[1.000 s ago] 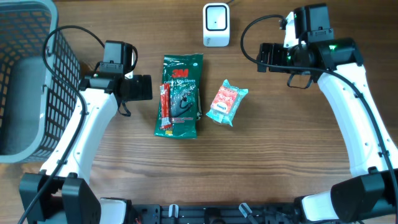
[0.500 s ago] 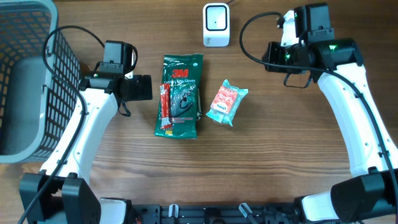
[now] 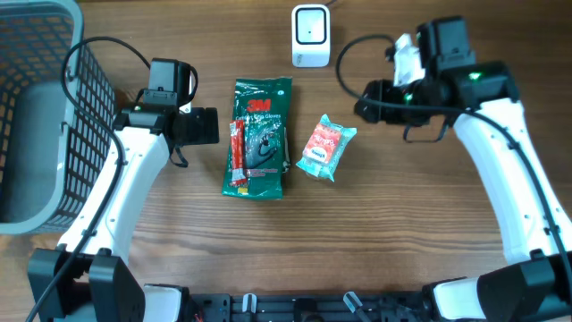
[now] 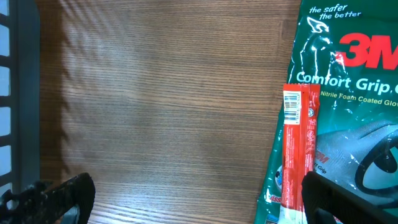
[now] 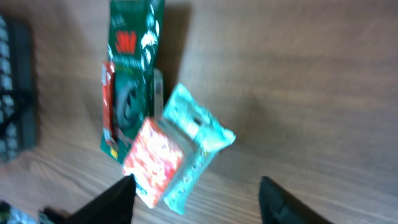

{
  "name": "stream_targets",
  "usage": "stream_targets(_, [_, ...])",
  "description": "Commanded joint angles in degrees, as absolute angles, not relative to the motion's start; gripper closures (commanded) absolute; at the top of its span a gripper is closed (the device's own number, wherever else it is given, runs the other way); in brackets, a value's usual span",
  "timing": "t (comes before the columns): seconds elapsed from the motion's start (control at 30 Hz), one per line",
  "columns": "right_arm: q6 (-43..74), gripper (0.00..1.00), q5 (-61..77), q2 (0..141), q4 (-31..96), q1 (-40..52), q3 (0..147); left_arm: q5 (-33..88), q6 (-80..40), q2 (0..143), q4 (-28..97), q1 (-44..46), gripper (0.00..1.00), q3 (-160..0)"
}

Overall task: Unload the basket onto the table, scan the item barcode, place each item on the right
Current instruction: 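Grasp the red Balea tissue pack with the right gripper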

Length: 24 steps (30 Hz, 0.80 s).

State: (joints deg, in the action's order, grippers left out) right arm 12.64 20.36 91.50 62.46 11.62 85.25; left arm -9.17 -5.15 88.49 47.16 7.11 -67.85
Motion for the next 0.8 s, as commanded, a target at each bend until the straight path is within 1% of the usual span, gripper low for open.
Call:
stream_targets(0.0, [14.9, 0.34, 20.7, 90.7, 61.5, 12.4, 81.0, -9.5, -4.7, 88.2, 47.2, 6.9, 0.0, -67.4])
stream_targets(0.03, [15.7, 0.36, 20.7, 90.7, 61.1, 12.4, 80.2, -9.5, -4.7, 88.2, 47.2, 6.9, 0.0, -67.4])
stream_targets(0.13, [16.7, 0.52, 21.0, 90.7, 59.5, 13.0, 78.2, -9.5, -4.7, 88.2, 47.2, 6.9, 0.0, -67.4])
stream_targets(0.2, [16.8, 0.59, 22.7, 90.7, 57.9, 14.0, 76.6, -9.5, -4.7, 88.2, 47.2, 6.9, 0.0, -67.4])
stream_targets(0.53, [24.1, 0.61, 24.1, 90.7, 49.6, 20.1, 69.1, -9.5, -4.7, 88.2, 47.2, 6.9, 0.0, -67.4])
stream_targets(0.77, [27.2, 0.61, 24.0, 90.6, 46.1, 21.6, 68.8, -9.5, -4.7, 88.2, 47.2, 6.9, 0.0, -67.4])
